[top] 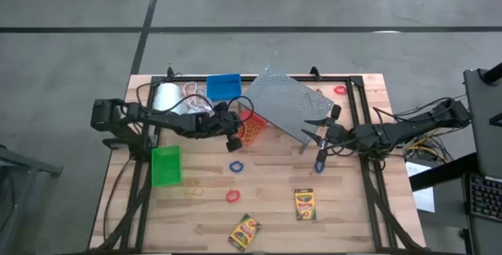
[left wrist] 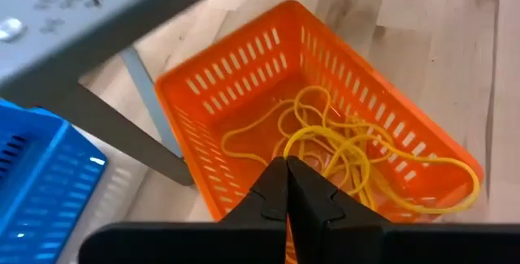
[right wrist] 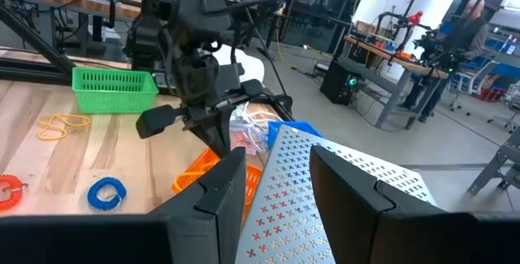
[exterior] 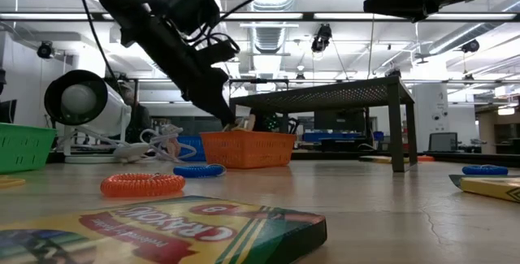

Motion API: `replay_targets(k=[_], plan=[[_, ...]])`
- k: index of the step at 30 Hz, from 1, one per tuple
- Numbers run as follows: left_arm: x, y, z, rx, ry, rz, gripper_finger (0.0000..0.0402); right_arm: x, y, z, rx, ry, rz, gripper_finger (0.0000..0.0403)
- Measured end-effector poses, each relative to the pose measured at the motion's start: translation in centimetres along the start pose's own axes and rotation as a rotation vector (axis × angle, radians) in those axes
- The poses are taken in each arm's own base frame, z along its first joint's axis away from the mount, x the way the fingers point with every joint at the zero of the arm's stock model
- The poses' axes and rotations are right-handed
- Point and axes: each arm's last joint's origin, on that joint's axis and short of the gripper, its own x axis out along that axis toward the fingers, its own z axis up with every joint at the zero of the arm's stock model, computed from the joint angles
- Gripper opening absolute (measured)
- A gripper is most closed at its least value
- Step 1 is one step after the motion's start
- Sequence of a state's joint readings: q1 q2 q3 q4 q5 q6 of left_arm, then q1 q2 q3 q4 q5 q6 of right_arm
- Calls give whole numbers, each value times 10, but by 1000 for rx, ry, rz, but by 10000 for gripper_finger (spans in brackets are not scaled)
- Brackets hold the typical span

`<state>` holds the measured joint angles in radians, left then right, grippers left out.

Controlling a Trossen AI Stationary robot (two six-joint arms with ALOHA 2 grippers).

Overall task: Pick & Place Office Desk Supplies
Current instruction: Put the yellow rubber band into the orange bin

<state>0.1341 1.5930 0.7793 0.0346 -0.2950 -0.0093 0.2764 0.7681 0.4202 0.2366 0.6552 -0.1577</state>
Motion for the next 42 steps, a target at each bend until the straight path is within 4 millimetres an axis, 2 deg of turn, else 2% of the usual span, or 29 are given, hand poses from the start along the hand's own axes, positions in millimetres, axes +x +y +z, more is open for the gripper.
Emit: replay_targets(k=[5, 8, 22, 29, 37, 42], plan=[[1, 3, -1, -6, 15, -8, 3, 0, 0, 0, 0, 0, 0, 137], [1, 3, -1, -8, 16, -14, 17, 0, 0, 0, -2, 0, 0, 137], [1, 2, -1, -6, 13, -54, 159, 0, 0, 0, -2, 0, 0, 137], [-1, 2, 1, -4, 2, -69, 204, 0, 0, 0, 1, 0, 0, 137], [-40, 9, 18, 19, -106, -83, 213, 0, 0, 0, -2, 0, 0, 137], [-70, -4, 17, 22, -96, -97, 214, 0, 0, 0, -2, 0, 0, 137]])
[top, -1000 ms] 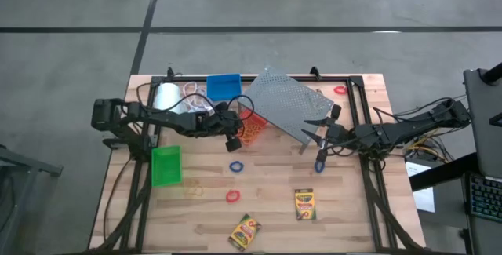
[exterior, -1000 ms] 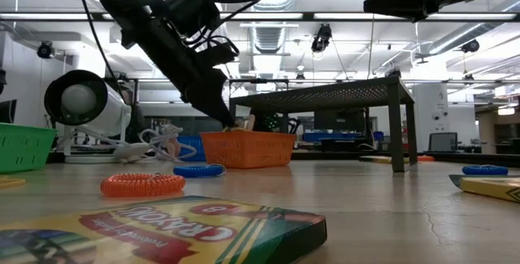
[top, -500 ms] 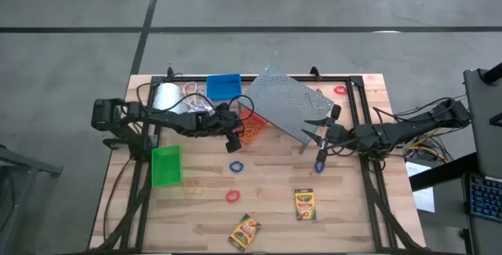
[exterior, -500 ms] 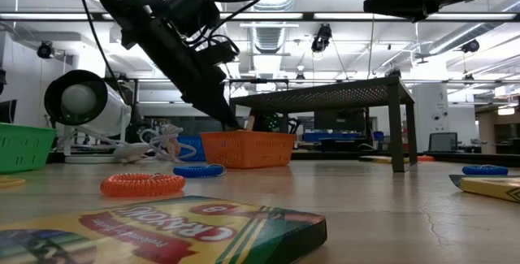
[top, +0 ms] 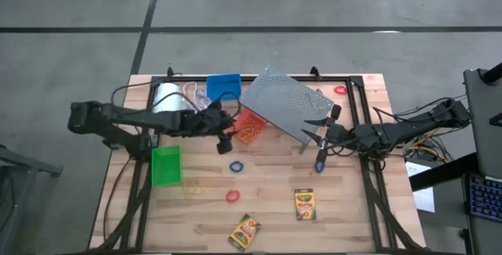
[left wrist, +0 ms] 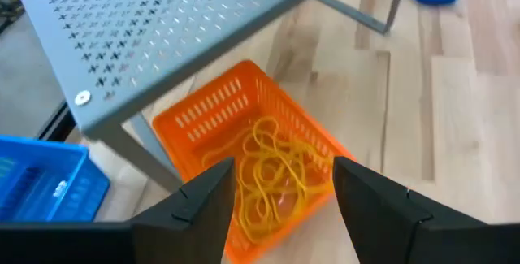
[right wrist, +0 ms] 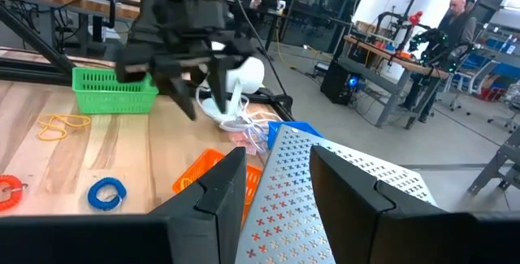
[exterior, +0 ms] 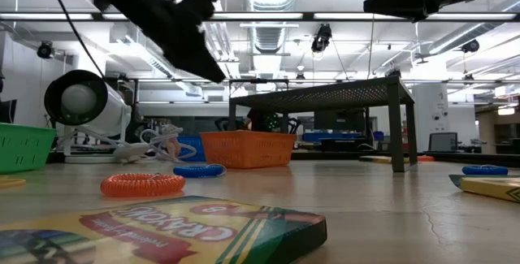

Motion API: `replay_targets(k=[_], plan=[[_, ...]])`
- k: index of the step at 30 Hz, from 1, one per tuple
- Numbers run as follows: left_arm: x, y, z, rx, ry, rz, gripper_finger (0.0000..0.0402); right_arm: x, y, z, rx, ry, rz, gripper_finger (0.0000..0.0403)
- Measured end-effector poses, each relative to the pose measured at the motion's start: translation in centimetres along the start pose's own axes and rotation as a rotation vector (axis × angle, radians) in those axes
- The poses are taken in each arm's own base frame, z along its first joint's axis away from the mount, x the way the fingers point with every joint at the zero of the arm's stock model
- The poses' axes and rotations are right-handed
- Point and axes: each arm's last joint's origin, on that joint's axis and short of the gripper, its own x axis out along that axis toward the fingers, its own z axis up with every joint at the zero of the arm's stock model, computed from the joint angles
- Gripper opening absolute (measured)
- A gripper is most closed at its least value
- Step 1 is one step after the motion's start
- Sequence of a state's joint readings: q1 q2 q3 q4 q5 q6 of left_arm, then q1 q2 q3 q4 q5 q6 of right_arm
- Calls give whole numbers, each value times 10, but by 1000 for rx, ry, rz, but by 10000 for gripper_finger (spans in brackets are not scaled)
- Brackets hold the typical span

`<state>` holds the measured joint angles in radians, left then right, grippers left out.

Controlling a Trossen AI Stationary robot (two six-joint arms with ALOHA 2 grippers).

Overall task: Pick & Place Office Desk Supplies
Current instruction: Put the yellow rubber band into the orange bin

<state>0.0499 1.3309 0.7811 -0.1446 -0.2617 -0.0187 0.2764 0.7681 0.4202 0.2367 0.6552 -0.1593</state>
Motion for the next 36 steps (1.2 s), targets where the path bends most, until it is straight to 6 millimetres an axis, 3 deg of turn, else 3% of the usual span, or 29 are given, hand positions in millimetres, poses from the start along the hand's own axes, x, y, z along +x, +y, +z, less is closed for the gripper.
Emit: replay_targets(k=[7, 11, 23, 36], plan=[[-35, -35, -10, 100, 49, 0, 221, 0, 0, 0, 2, 0, 0, 137], [-50, -46, -20, 34, 110, -35, 221, 0, 0, 0, 2, 0, 0, 137], [-65, -72, -51, -72, 335, -44, 220, 0, 0, 0, 1, 0, 0, 137], [-95, -106, -74, -92, 354, -105, 220, 0, 0, 0, 2, 0, 0, 137]])
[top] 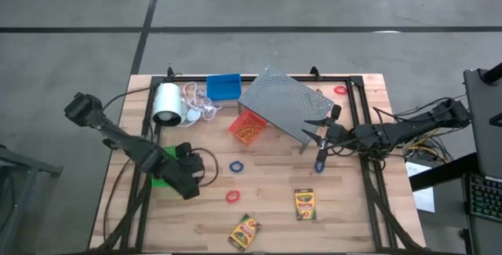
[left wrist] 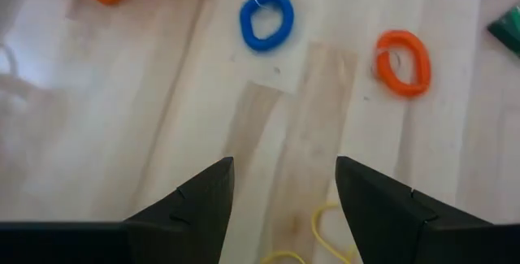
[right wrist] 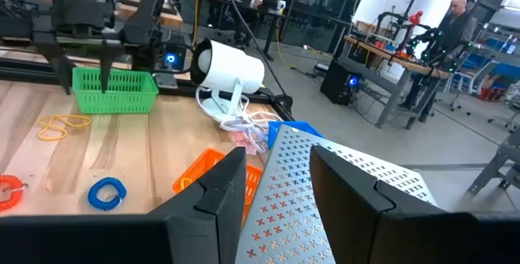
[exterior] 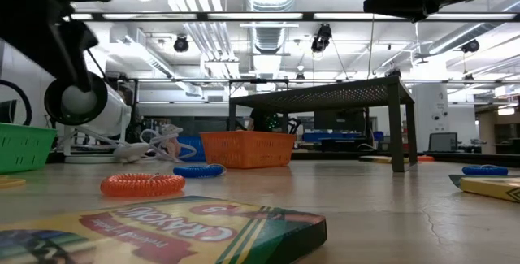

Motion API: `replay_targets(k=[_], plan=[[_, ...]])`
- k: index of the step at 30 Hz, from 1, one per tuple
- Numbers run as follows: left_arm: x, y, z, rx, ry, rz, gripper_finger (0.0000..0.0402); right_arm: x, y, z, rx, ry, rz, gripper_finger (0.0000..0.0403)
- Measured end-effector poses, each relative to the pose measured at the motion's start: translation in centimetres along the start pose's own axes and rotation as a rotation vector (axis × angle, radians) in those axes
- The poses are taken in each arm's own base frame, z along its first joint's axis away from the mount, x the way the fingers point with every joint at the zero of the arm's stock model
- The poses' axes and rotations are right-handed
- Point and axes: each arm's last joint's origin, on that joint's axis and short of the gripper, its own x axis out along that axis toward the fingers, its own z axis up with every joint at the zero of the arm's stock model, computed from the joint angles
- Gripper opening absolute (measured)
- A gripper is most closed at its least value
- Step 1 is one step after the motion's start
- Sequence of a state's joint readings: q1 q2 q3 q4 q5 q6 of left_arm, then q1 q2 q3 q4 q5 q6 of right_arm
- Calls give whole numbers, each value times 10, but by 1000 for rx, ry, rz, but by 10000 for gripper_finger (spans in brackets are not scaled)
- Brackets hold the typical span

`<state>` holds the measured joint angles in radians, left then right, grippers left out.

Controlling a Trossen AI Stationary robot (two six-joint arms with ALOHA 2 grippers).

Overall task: Pick & Place Office Desk Supplies
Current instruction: Put the yellow rubber band into the orange bin

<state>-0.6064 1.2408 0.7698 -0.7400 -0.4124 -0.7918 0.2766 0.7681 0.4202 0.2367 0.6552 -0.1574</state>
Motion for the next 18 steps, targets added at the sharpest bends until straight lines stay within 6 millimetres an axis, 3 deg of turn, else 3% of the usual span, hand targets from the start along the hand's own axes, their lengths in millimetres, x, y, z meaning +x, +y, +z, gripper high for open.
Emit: replay_targets(k=[10, 18], plan=[[5, -16, -39, -31, 32, -97, 220, 0, 0, 0, 0, 0, 0, 137], [0, -26, -51, 167, 60, -196, 220, 0, 0, 0, 0, 0, 0, 137]])
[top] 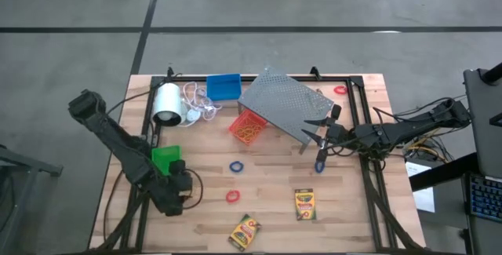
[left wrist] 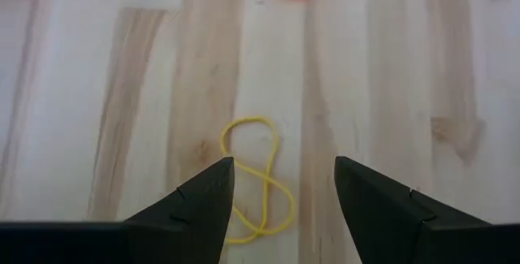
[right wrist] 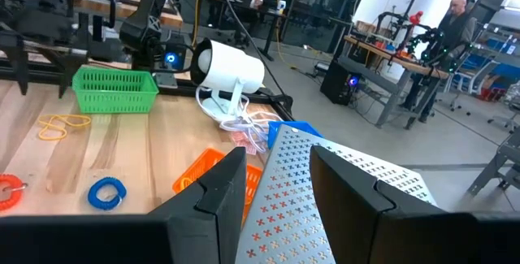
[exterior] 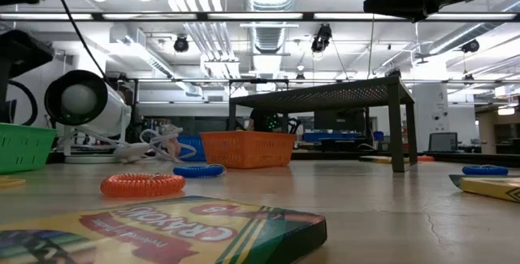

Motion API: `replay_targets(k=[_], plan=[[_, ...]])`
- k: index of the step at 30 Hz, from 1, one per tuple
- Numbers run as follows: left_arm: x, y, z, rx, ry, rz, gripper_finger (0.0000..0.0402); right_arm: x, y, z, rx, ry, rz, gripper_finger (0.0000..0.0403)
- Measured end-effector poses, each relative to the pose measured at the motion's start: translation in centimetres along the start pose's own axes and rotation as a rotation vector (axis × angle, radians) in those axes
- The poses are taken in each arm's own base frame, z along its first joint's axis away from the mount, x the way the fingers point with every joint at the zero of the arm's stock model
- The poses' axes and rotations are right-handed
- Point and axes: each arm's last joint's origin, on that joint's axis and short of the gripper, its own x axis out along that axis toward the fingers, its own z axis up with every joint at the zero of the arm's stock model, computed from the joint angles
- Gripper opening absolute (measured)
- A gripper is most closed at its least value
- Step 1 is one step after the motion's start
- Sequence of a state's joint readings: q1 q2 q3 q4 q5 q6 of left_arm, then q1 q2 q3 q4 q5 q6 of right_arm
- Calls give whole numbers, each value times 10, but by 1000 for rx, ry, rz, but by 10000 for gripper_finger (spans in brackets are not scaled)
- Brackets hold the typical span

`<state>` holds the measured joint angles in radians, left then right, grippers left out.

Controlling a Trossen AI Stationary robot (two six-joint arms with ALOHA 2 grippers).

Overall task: Pick & Place Office Desk Supplies
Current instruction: Put the yellow rubber band into the orange bin

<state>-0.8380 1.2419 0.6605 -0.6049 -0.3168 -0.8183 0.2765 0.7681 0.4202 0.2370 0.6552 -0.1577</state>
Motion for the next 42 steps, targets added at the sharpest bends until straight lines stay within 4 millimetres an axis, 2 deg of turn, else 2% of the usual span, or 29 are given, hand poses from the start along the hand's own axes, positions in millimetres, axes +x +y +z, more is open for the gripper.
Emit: replay_targets(k=[4, 12, 25, 35, 42], plan=[[8, -5, 0, 83, 12, -12, 220, 0, 0, 0, -2, 0, 0, 137], [37, -14, -7, 128, 178, -1, 220, 0, 0, 0, -2, 0, 0, 137], [41, -15, -8, 128, 247, 11, 220, 0, 0, 0, 0, 0, 0, 137], [49, -3, -5, 120, 241, 28, 220, 0, 0, 0, -1, 0, 0, 137], [52, 0, -5, 107, 245, 14, 204, 0, 0, 0, 0, 0, 0, 137]])
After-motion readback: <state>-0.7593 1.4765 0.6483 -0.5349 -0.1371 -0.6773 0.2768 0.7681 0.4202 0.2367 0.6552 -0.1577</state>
